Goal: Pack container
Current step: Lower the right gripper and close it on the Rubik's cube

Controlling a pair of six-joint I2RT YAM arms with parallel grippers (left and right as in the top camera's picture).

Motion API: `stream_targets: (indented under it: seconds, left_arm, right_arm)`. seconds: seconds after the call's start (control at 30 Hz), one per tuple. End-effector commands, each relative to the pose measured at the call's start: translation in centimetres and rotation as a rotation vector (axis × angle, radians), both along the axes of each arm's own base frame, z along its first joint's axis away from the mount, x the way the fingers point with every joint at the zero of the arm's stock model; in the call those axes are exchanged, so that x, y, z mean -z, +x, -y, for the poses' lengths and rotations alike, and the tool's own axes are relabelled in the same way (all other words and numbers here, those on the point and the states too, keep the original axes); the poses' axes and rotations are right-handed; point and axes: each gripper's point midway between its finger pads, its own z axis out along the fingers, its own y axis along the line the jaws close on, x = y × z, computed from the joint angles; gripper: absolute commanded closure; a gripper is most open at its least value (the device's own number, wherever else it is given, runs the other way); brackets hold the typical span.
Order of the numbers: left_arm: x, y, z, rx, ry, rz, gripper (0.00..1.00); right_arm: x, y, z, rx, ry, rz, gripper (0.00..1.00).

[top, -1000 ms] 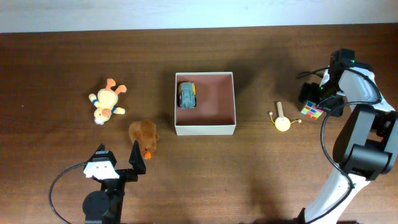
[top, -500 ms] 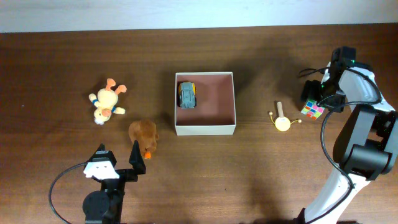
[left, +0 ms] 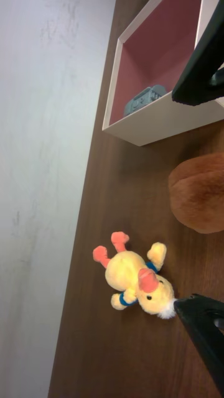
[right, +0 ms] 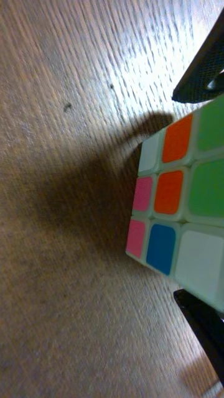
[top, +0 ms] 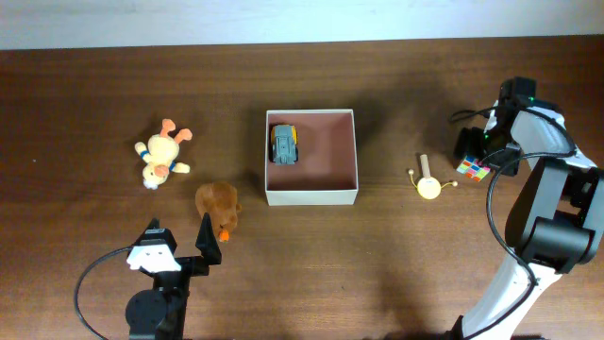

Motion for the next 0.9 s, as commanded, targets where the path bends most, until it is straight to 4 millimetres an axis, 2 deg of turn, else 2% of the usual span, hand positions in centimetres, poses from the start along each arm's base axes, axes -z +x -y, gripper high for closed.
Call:
stream_targets:
  seconds: [0.0, 0.43, 0.6, 0.87]
  left_arm:
    - [0.17, 0.00, 0.08, 0.008, 0.018, 0.000, 0.01]
    - [0.17, 0.00, 0.07, 0.008, 0.018, 0.000, 0.01]
    - [0.16, 0.00, 0.07, 0.008, 0.018, 0.000, 0.01]
    - [0.15, 0.00, 0.07, 0.008, 0.018, 0.000, 0.01]
  right_arm:
    - [0.75, -0.10, -0.11, 0.000, -0.002, -0.011, 0.12]
    - [0.78, 0.12, -0.04, -0.001, -0.004, -0.003, 0.25]
    - [0.80, -0.03, -0.09, 0.000, -0.002, -0.009, 0.38]
    - [0.82, -0.64, -0.41, -0.001, 0.014, -0.034, 0.39]
